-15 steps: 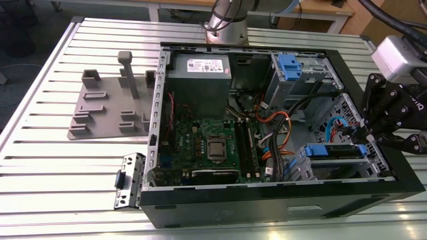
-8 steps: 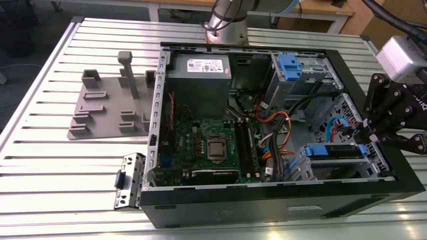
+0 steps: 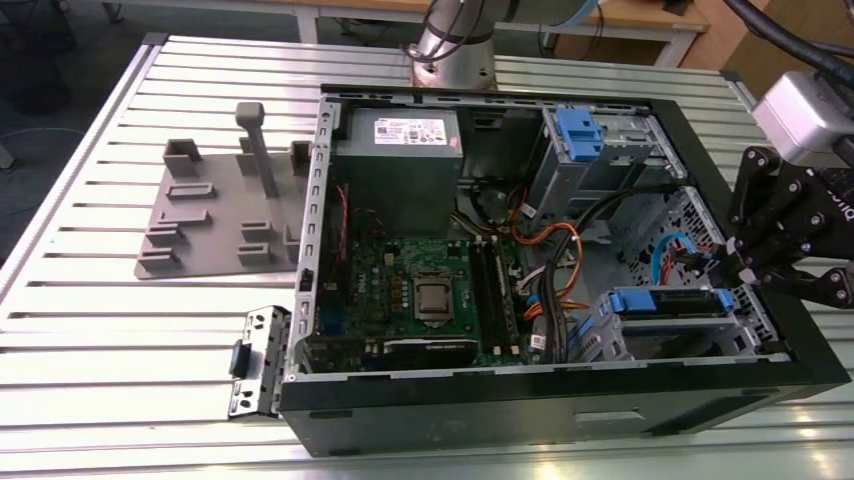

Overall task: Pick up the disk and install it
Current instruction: 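Insert the first disk wire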

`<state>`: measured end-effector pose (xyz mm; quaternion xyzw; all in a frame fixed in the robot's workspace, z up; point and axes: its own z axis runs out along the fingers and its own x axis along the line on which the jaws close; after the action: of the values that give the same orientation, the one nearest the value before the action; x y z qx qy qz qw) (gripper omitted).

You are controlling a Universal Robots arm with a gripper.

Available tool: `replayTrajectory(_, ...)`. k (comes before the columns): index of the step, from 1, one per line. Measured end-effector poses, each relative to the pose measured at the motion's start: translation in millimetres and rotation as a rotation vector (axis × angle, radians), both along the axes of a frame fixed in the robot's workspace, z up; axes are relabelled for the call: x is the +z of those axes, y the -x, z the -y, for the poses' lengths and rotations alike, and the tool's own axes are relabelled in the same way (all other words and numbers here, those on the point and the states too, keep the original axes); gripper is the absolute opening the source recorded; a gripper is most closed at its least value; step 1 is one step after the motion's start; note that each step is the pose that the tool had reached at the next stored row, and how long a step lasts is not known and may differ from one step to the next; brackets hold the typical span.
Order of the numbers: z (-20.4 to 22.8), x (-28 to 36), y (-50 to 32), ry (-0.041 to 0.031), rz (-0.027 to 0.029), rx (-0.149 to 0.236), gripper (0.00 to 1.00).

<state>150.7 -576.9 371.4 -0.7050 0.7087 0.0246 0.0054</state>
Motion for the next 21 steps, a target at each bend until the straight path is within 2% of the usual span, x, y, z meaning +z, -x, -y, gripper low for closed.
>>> replayTrajectory(2, 0.0, 0.0, -0.1, 0.0001, 0.0000, 0.000, 0.11)
replayTrajectory(3, 0.0, 0.0, -0.1, 0.0001, 0.0000, 0.000, 0.17)
replayTrajectory(4, 0.0, 0.0, -0.1, 0.0000, 0.0000, 0.000, 0.17)
replayTrajectory(6, 0.0, 0.0, -0.2, 0.0000, 0.0000, 0.000, 0.29)
replayTrajectory(8, 0.0, 0.0, -0.3, 0.0000, 0.0000, 0.000, 0.29)
replayTrajectory(9, 0.0, 0.0, -0.3, 0.0001, 0.0000, 0.000, 0.35)
replayTrajectory(15, -0.8, -0.5, -2.9, -0.0001, -0.0001, 0.000, 0.35)
replayTrajectory(21, -6.3, -1.5, -13.0, 0.0003, -0.0007, 0.000, 0.35)
